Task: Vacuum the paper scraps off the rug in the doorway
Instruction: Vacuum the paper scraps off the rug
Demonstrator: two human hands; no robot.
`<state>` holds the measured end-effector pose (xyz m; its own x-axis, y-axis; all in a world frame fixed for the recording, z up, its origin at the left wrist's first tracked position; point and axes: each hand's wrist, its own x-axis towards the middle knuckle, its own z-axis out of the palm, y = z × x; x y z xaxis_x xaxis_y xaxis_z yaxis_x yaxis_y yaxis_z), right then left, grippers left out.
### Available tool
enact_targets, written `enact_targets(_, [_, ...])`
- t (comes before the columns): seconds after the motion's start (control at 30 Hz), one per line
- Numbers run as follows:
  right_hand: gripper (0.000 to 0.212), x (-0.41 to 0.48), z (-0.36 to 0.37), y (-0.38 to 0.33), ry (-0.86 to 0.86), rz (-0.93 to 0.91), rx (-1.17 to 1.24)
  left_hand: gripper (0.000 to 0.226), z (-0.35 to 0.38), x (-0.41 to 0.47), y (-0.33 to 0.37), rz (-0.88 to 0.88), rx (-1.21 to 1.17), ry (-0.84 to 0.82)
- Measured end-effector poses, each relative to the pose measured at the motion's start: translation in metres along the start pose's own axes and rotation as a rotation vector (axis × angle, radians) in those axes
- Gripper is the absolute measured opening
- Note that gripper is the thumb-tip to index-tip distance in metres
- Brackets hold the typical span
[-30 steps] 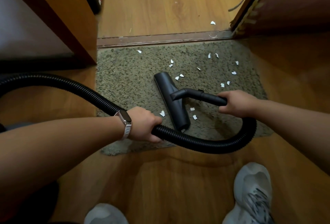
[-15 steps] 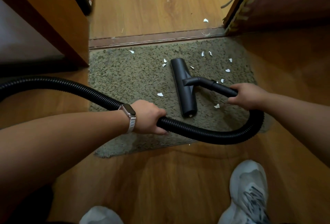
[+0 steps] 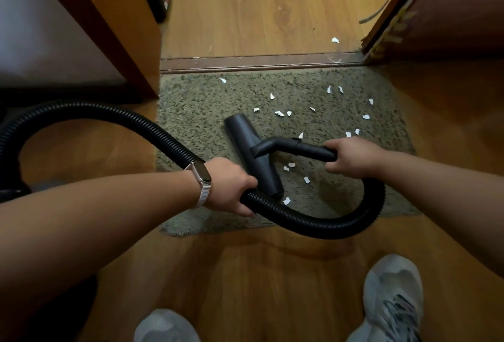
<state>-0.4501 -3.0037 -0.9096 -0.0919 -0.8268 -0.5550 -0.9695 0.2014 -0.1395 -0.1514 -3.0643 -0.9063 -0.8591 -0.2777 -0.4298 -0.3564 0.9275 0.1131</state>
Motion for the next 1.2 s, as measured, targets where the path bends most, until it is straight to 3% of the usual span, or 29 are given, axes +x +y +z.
enact_targets(0.2, [0.017, -0.001, 0.016, -0.041, -0.057, -0.147, -0.027, 0.049, 0.019, -0.027, -0.002, 0.076, -0.016, -0.075])
enact_targets(0.37, [0.016, -0.001, 0.018, -0.050, -0.063, -0.166, -0.041, 0.051, 0.024, -0.033, -0.001, 0.092, -0.015, -0.082])
enact_targets(0.9, [0.019, 0.006, 0.004, 0.025, 0.028, 0.112, 0.116, 0.051, 0.017, -0.004, 0.005, 0.001, -0.068, -0.047])
enact_targets(1.2, [0.015, 0.000, 0.006, 0.003, 0.036, 0.058, 0.092, 0.051, 0.017, -0.002, -0.001, 0.024, -0.002, -0.057])
